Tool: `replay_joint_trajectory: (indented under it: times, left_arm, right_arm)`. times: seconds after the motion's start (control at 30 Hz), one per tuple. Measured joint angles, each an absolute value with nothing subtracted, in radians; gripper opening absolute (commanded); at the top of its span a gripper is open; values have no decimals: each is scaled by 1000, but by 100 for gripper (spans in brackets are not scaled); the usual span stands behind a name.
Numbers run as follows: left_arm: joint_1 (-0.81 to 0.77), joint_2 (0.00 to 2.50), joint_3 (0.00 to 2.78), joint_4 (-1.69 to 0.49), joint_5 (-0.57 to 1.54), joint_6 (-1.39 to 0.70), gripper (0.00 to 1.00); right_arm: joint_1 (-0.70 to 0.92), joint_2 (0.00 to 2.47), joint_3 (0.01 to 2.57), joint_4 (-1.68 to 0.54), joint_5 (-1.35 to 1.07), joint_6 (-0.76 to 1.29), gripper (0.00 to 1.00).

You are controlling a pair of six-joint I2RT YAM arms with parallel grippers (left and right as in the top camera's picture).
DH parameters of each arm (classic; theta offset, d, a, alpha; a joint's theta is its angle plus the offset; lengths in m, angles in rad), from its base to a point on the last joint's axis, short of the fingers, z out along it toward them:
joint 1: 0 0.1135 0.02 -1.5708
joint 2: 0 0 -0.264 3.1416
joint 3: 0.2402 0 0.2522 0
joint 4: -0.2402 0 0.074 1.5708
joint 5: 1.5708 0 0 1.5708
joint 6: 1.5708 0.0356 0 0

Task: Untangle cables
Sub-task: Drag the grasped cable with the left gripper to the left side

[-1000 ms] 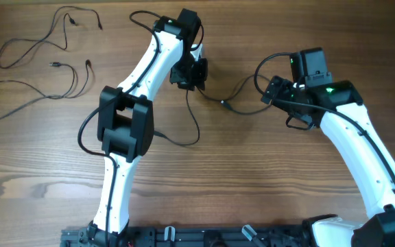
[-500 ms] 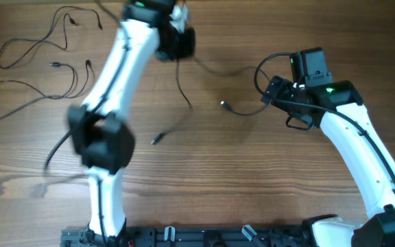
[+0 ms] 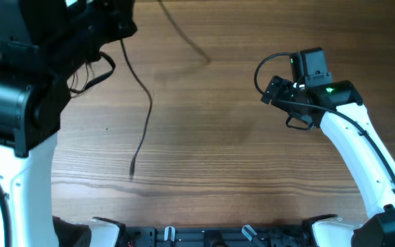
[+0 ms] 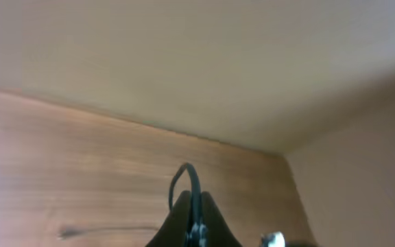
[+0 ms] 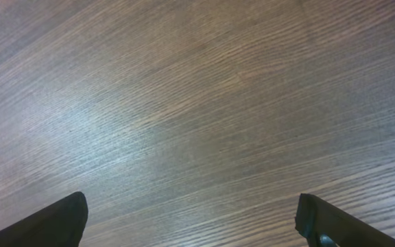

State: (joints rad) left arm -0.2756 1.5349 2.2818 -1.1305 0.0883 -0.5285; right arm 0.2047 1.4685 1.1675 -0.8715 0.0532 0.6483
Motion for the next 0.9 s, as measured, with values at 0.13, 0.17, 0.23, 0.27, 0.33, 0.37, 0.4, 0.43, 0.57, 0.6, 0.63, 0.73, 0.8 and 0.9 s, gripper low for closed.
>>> replay_joint_trajectory:
  times: [0.13,0.17,0.23,0.27,0.33,0.37,0.4,0.43,0.57,0.6,0.63,0.73,0.8,0.9]
  left_arm:
    - [-263,1526,2280,-1282,-180,-812,4]
    - [-233,1526,2279,-1299,-229,-879,4]
    - [-148,1526,2279,-1338,-279,-950,4]
    - [-92,1526,2279,-1383,-291,-977,4]
    - [63,1528,2277,-1477,-314,-1029,4]
    - [124,1530,2277,-1515,-318,-1040,4]
    - [172,1533,2277,-1549,-318,-1050,4]
    - [245,1540,2277,-1583,-322,-1060,4]
    - [412,1556,2277,-1633,-329,-1070,4]
    - [444,1556,2277,-1634,-329,-1073,4]
    - [469,1556,2277,-1636,-328,-1075,4]
    - [570,1556,2261,-1634,-329,-1076,4]
    - [624,1560,2217,-1619,-341,-1088,4]
    - [690,1592,2148,-1550,-419,-1140,4]
  right_arm:
    - [205,1469,1168,-871,53,649,100]
    - [205,1469,1168,-870,53,648,100]
    - [205,1469,1168,-871,53,649,100]
    - [205,1469,1168,-871,53,649,100]
    - [205,1469,1168,-870,53,649,100]
    - [205,1469,1168,-871,53,648,100]
    - [205,1470,1168,-870,53,649,99]
    - [205,1470,1168,-871,53,648,100]
    - [205,1470,1168,-871,53,648,100]
    - [205,1470,1168,-871,53,649,100]
    - [205,1470,1168,-871,53,648,100]
    - [205,1470,1168,-871,53,648,100]
    - [205,1470,1168,-871,53,648,100]
    - [205,1470,1168,-870,53,648,100]
